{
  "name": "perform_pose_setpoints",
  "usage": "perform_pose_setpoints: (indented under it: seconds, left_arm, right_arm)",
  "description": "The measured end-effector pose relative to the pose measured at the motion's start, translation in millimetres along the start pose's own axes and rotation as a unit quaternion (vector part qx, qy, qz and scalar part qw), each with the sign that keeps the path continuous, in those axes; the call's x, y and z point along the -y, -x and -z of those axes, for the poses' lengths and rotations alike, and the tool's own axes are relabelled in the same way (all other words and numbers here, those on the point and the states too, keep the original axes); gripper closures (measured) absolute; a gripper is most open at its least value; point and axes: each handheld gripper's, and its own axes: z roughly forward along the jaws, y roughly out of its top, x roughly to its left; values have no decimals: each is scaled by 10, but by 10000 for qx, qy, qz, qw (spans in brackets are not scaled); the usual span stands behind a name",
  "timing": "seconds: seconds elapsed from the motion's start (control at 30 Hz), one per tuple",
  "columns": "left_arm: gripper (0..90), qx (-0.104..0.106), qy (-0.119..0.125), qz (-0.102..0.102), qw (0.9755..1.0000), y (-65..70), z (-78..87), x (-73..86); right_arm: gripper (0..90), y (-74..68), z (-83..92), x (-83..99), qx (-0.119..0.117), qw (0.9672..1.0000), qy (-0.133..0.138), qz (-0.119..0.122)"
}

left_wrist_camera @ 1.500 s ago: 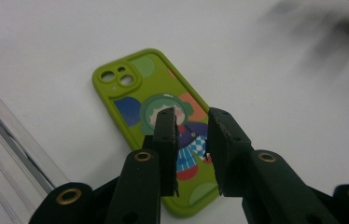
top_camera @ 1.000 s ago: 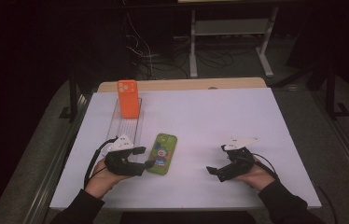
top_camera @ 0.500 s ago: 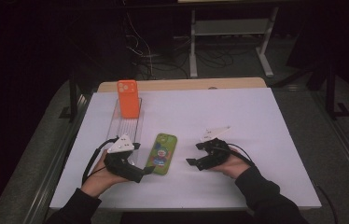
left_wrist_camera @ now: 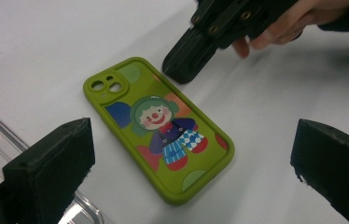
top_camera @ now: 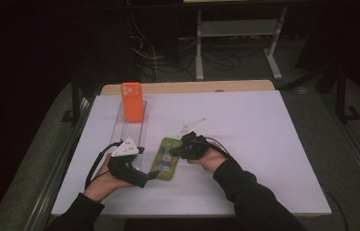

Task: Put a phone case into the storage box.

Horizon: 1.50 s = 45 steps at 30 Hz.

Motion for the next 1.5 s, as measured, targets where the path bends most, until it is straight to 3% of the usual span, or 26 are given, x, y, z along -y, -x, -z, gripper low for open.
perform_pose_setpoints:
  seconds: [0.17, 0.27, 0.33, 0.43, 0.63, 0.7, 0.73, 0.87, 0.9, 0.97, 1.1, 1.5]
  left_arm:
    - [0, 13, -28, -53, 10000, -1, -8, 2]
    - [0, 22, -24, -33, 10000, 5, -14, 2]
    - [0, 16, -30, -38, 10000, 5, -16, 2]
    - [0, 19, -34, -26, 10000, 6, -15, 3]
    - [0, 17, -12, -11, 10000, 9, -13, -1]
    - [0, 9, -7, -13, 10000, 7, -14, -1]
    - [0, 3, -17, -17, 10000, 4, -12, -1]
    - [0, -2, -28, -11, 10000, 2, -10, -1]
    - [0, 0, -23, -18, 10000, 3, -9, -2]
    - [0, 1, -24, -15, 10000, 5, -9, -2]
    - [0, 9, -23, -7, 10000, 6, -10, 2]
    - [0, 17, -55, 17, 10000, 17, -28, 5]
  right_arm:
    - [883, -72, -235, -127, -215, 9997, -138, 8]
    - [884, -114, -360, -173, -263, 9995, -179, 41]
    - [884, -119, -446, -196, -250, 9992, -232, 222]
    - [884, -145, -535, -218, -289, 9990, -267, 231]
    - [885, -170, -639, -228, -345, 9987, -340, 146]
    - [885, -170, -675, -235, -337, 9986, -331, 258]
    - [885, -194, -686, -241, -350, 9986, -349, 172]
    - [886, -219, -749, -220, -324, 9979, -494, 277]
    - [886, -230, -750, -214, -295, 9980, -517, 223]
    - [886, -209, -753, -211, -313, 9975, -485, 413]
    - [886, -223, -709, -200, -256, 9968, -609, 457]
    - [886, -209, -333, 52, -48, 9953, -863, 430]
